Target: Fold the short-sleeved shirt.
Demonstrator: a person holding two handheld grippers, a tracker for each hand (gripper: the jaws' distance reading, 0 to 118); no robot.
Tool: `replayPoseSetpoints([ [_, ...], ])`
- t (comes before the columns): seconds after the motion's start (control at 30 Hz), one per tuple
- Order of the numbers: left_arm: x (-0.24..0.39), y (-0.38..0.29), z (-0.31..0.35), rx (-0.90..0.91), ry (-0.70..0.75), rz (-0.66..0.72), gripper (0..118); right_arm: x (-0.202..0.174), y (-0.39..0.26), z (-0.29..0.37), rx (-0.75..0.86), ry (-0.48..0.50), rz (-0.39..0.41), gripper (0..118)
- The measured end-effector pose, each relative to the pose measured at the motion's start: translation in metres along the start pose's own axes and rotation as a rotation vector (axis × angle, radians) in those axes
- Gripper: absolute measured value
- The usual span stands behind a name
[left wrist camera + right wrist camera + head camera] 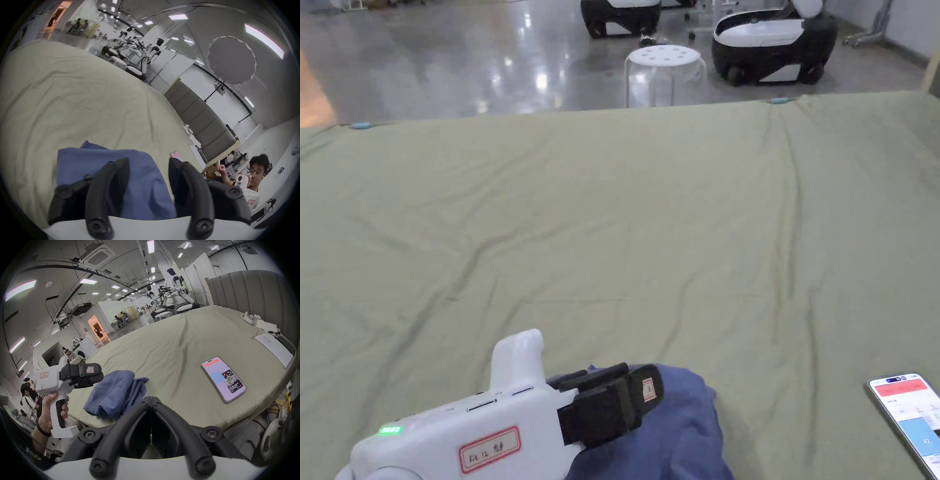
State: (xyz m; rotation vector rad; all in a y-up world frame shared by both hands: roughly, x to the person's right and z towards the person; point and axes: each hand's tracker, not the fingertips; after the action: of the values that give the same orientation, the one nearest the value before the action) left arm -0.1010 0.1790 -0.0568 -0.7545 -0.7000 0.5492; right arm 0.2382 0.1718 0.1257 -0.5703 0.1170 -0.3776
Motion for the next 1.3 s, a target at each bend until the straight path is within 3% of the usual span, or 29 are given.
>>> replayPoseSetpoints([
  [0.03, 0.002, -0.006, -0.008, -0.036, -0.024, -0.005, 11, 0.000, 0.000, 0.000, -0.002, -0.005, 0.000, 0],
  [0.13, 0.016, -0.032, -0.051, -0.208, -0.027, -0.069, 10, -0.006, 0.002, -0.002, -0.011, -0.005, -0.002, 0],
  [0.23, 0.017, -0.056, -0.086, -0.320, 0.117, -0.185, 7, -0.011, 0.003, -0.004, -0.021, 0.006, 0.004, 0],
  [0.4, 0.016, -0.036, -0.066, -0.232, 0.053, -0.119, 7, -0.019, 0.011, -0.027, -0.083, 0.069, 0.035, 0],
  [0.43, 0.019, -0.029, -0.051, -0.183, 0.050, -0.138, 9, -0.022, 0.016, -0.038, -0.101, 0.101, 0.062, 0],
  [0.47, 0.020, -0.022, -0.034, -0.147, 0.043, -0.168, 19, -0.028, 0.022, -0.051, -0.120, 0.126, 0.103, 0],
  [0.53, 0.015, -0.012, 0.002, -0.068, 0.056, -0.172, 60, -0.042, 0.032, -0.079, -0.200, 0.167, 0.164, 0],
  [0.67, -0.020, -0.005, 0.070, 0.081, 0.098, -0.024, 62, -0.069, 0.035, -0.148, -0.373, 0.162, 0.281, 0],
  [0.7, -0.030, -0.005, 0.081, 0.086, 0.101, -0.004, 62, -0.072, 0.033, -0.163, -0.408, 0.124, 0.319, 0],
  [0.77, -0.053, -0.006, 0.097, 0.056, 0.123, 0.041, 62, -0.080, 0.015, -0.197, -0.590, -0.061, 0.501, 0],
  [0.8, -0.061, -0.006, 0.097, 0.019, 0.139, 0.051, 62, -0.082, 0.012, -0.201, -0.591, -0.039, 0.522, 0],
  [0.83, -0.068, -0.009, 0.100, 0.016, 0.171, 0.031, 62, -0.089, 0.020, -0.194, -0.530, -0.037, 0.493, 0],
  [0.87, -0.074, -0.012, 0.100, 0.024, 0.167, 0.036, 62, -0.093, 0.023, -0.193, -0.577, -0.068, 0.454, 0],
  [1.0, -0.120, -0.019, 0.070, 0.008, -0.075, 0.293, 62, -0.096, 0.019, -0.199, -0.581, -0.078, 0.483, 0],
  [1.07, -0.136, -0.024, 0.046, -0.023, -0.094, 0.369, 62, -0.091, 0.016, -0.196, -0.560, -0.068, 0.468, 0],
  [1.13, -0.144, -0.026, 0.029, -0.039, -0.139, 0.396, 62, -0.084, 0.015, -0.191, -0.531, -0.045, 0.422, 0],
  [1.23, -0.156, -0.029, 0.012, -0.037, -0.318, 0.505, 62, -0.076, 0.013, -0.189, -0.511, -0.027, 0.338, 0],
  [1.3, -0.155, -0.028, 0.011, -0.049, -0.219, 0.508, 62, -0.073, 0.014, -0.189, -0.511, -0.025, 0.337, 0],
])
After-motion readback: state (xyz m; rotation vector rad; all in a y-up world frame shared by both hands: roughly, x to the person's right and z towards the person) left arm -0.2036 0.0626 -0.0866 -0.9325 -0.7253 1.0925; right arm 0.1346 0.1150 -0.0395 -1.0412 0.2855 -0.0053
